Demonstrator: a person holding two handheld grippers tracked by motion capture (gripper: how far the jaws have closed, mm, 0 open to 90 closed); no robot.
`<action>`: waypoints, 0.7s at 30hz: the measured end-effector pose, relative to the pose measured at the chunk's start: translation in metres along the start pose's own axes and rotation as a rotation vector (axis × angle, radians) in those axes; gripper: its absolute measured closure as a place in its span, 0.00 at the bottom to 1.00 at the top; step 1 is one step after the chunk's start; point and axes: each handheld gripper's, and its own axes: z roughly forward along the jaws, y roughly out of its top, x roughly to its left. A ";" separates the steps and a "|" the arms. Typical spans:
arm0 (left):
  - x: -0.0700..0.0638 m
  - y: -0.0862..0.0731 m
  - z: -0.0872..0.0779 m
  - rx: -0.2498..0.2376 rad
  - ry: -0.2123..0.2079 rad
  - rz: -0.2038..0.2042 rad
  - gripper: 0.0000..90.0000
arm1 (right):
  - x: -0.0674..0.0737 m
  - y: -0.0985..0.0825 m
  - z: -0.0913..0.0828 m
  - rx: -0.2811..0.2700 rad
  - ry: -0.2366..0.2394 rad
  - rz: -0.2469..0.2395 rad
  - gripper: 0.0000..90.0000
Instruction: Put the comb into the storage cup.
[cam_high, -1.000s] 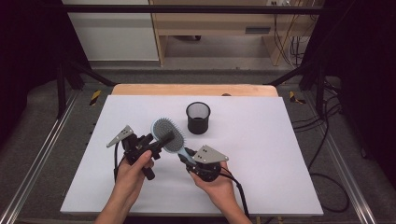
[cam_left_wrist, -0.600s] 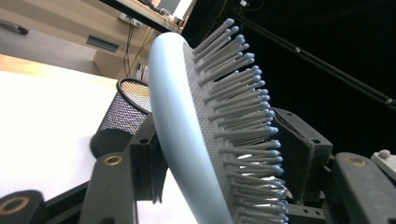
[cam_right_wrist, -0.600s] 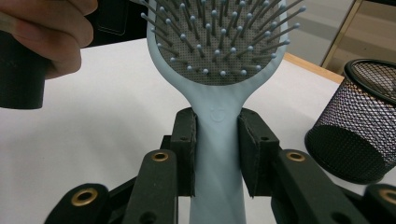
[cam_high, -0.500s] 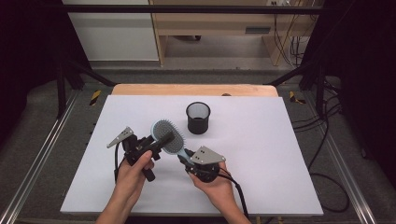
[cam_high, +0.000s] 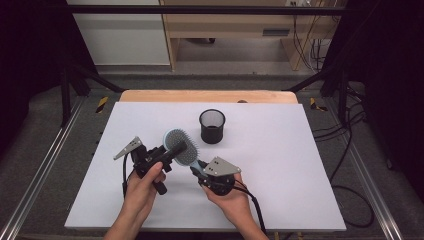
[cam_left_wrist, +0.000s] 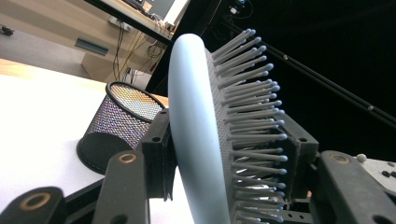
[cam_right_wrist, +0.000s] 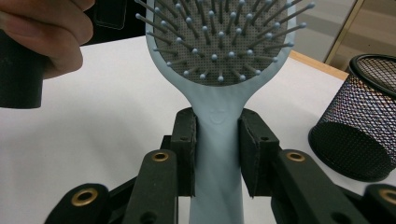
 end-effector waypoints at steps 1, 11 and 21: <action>0.000 0.000 0.000 0.000 0.000 -0.002 0.55 | 0.000 0.000 0.000 0.001 0.001 0.001 0.77; -0.001 -0.001 0.000 -0.004 -0.012 -0.009 0.57 | -0.001 -0.001 0.000 0.004 0.008 0.005 0.77; 0.001 -0.002 -0.001 -0.011 -0.011 -0.023 0.58 | -0.001 -0.002 0.002 0.006 0.019 0.014 0.72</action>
